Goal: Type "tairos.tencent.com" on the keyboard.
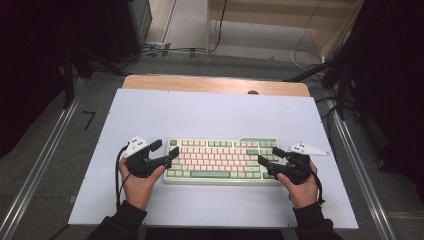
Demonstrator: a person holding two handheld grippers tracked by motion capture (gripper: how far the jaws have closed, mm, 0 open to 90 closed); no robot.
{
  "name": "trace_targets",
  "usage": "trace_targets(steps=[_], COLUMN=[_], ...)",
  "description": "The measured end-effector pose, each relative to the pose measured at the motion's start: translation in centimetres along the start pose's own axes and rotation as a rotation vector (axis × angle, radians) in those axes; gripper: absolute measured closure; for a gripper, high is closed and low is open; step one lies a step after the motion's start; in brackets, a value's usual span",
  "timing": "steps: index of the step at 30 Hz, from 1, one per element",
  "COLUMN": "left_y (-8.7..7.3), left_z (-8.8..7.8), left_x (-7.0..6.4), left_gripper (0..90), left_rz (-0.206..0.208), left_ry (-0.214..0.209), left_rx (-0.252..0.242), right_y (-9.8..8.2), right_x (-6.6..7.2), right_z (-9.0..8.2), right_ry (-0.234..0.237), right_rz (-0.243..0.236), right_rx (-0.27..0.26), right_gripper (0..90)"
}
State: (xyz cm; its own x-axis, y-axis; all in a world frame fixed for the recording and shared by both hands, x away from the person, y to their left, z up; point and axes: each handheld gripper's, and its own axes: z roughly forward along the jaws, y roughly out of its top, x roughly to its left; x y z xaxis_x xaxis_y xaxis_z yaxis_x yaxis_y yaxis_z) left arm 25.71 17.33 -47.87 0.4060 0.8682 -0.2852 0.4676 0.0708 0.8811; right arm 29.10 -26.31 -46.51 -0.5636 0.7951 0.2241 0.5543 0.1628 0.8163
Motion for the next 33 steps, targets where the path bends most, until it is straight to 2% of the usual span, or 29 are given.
trace_targets(steps=[10, 16, 20, 23, 33], left_y=[-0.7, -1.3, -1.8, -2.0, -2.7], left_z=[-2.3, -4.3, -5.3, -5.8, -6.9], left_x=[1.3, 2.3, 3.2, 3.9, 5.2], left_gripper=[25.2, 25.0, 24.9, 24.9, 24.9], left_rz=[-0.012, 0.009, -0.003, -0.015, -0.008], left_ry=[0.039, 0.095, 0.122, 0.146, 0.217], left_rx=[-0.005, -0.004, -0.002, 0.000, 0.032], right_y=[-1.0, -2.0, -2.7, -3.3, -4.5], right_x=[-1.9, -3.9, -5.2, -5.9, -7.4], right_z=[-1.9, -3.7, -5.0, -5.8, -7.5], right_ry=[-0.057, -0.114, -0.153, -0.182, -0.240], right_rz=[0.025, 0.061, 0.085, 0.095, 0.115], right_rx=[-0.013, -0.026, -0.034, -0.029, -0.021], right_gripper=[23.7, 23.3, 23.3, 23.3, 23.3])
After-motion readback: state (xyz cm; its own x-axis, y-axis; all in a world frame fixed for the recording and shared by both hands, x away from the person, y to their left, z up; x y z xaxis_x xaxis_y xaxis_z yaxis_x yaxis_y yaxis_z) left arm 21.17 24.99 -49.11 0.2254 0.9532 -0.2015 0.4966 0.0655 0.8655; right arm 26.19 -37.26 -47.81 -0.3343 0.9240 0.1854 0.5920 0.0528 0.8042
